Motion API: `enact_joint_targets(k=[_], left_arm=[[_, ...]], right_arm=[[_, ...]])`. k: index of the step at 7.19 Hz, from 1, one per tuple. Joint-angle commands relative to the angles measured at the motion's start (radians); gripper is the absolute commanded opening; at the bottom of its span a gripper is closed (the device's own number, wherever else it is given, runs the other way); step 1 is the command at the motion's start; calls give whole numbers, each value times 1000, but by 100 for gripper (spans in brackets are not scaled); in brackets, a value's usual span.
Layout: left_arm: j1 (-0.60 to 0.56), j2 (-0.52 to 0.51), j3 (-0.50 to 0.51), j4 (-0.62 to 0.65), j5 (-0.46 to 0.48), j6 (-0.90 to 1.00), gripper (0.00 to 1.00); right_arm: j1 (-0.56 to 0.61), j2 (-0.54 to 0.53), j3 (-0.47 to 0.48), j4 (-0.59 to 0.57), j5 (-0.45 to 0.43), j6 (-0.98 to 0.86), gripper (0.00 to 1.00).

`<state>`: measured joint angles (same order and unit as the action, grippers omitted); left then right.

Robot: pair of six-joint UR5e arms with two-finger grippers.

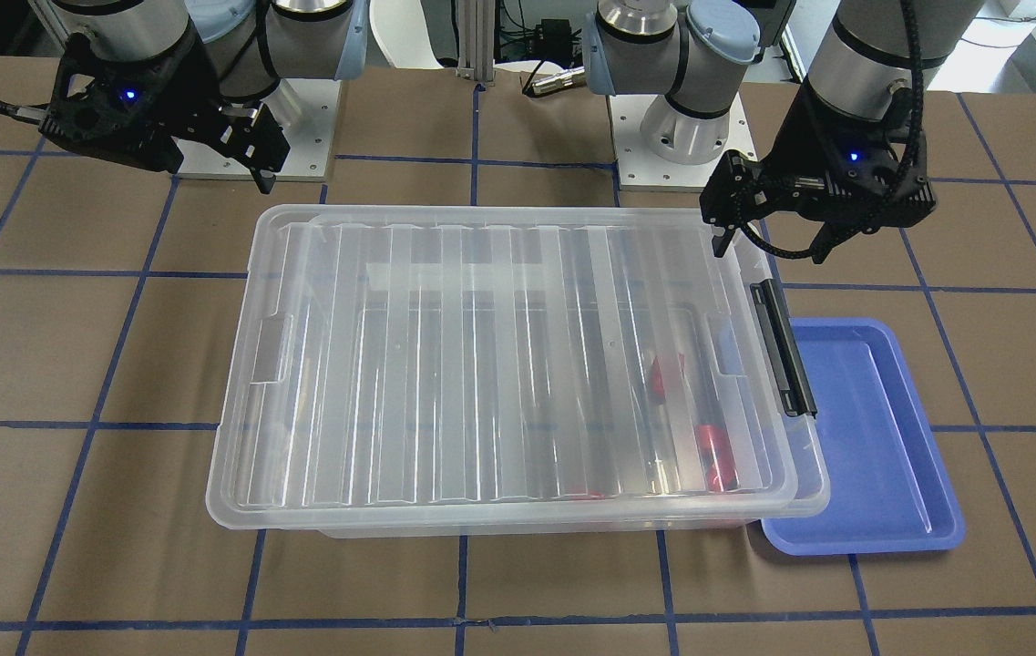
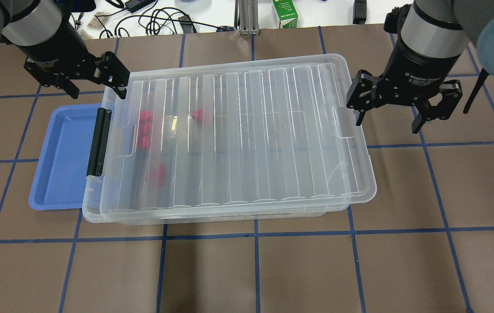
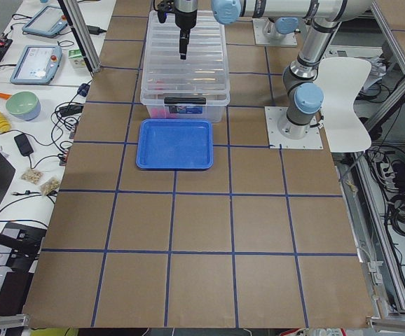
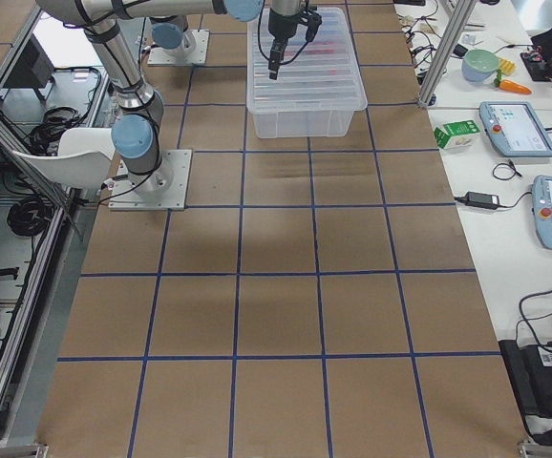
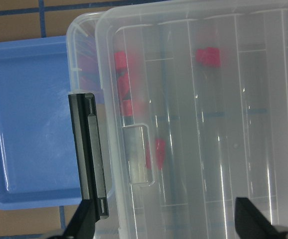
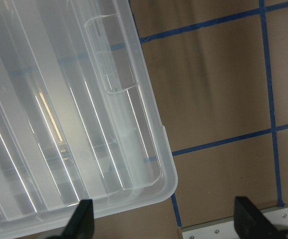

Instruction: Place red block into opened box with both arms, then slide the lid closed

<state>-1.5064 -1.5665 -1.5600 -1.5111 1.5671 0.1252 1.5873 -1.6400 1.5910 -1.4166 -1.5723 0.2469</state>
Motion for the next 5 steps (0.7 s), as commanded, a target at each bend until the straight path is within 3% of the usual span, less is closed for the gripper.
enact_joint_targets(k=[1, 5], left_arm=[[0, 0, 0, 0, 2, 1, 100], [0, -9, 1, 2, 1, -3, 100]], right_arm=[[0, -1, 1, -4, -2, 2, 100], [0, -1, 4, -7, 0, 3, 100]])
